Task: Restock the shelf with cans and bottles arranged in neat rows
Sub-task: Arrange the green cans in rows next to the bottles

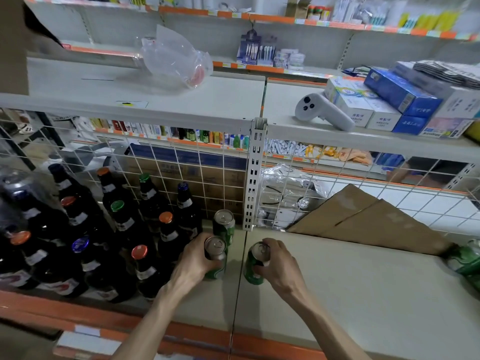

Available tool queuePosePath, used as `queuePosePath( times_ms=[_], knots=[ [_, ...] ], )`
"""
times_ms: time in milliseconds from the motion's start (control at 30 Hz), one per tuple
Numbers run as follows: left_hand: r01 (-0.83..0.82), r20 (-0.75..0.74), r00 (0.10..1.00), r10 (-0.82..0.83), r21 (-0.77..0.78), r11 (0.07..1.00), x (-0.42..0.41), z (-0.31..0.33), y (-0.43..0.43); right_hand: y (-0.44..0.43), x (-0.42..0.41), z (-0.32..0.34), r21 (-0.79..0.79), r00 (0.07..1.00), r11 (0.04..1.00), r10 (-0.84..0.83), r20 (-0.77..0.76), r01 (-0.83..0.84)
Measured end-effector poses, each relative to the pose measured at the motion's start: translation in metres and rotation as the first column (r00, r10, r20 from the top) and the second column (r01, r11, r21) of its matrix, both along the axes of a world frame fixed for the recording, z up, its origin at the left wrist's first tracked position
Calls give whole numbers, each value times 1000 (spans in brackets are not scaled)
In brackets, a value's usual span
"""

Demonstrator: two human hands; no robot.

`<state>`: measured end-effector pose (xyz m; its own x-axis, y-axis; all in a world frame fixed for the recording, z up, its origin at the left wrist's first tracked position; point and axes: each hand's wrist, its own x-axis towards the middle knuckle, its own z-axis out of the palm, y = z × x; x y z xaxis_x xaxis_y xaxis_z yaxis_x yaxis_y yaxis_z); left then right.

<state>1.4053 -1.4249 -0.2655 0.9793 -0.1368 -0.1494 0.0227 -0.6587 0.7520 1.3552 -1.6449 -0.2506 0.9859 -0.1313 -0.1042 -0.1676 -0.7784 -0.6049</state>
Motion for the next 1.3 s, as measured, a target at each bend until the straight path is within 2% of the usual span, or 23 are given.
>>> queuePosePath(
  times_ms=[167, 367, 700, 900, 1100, 1200, 1300],
  knots=[
    [6, -36, 999, -6, 16, 1000, 6, 3, -1, 16, -8, 1, -14, 998, 998, 64, 2, -64],
    [114, -28, 993, -112, 67, 991, 2, 1, 8, 38, -23, -3, 27, 987, 987, 159, 3, -159],
    [122, -28, 992, -120, 126, 984, 7, -1, -1, 71, -46, -13, -54, 943, 942, 329, -50, -331],
    [132, -8, 991, -132, 57, 990, 6, 10, 10, 78, -47, -18, -45, 951, 950, 307, -37, -309],
    [101, 172, 981, -93, -37, 994, -12, 57, 15, 89, -46, -12, -62, 962, 960, 273, 19, -271],
    [49, 198, 979, -44, -20, 999, -14, 70, 22, 85, -38, -5, 20, 972, 972, 234, 36, -234],
    [54, 153, 986, -58, 33, 998, -20, 68, 30, 77, -31, 5, 124, 979, 971, 200, 28, -202]
  ],
)
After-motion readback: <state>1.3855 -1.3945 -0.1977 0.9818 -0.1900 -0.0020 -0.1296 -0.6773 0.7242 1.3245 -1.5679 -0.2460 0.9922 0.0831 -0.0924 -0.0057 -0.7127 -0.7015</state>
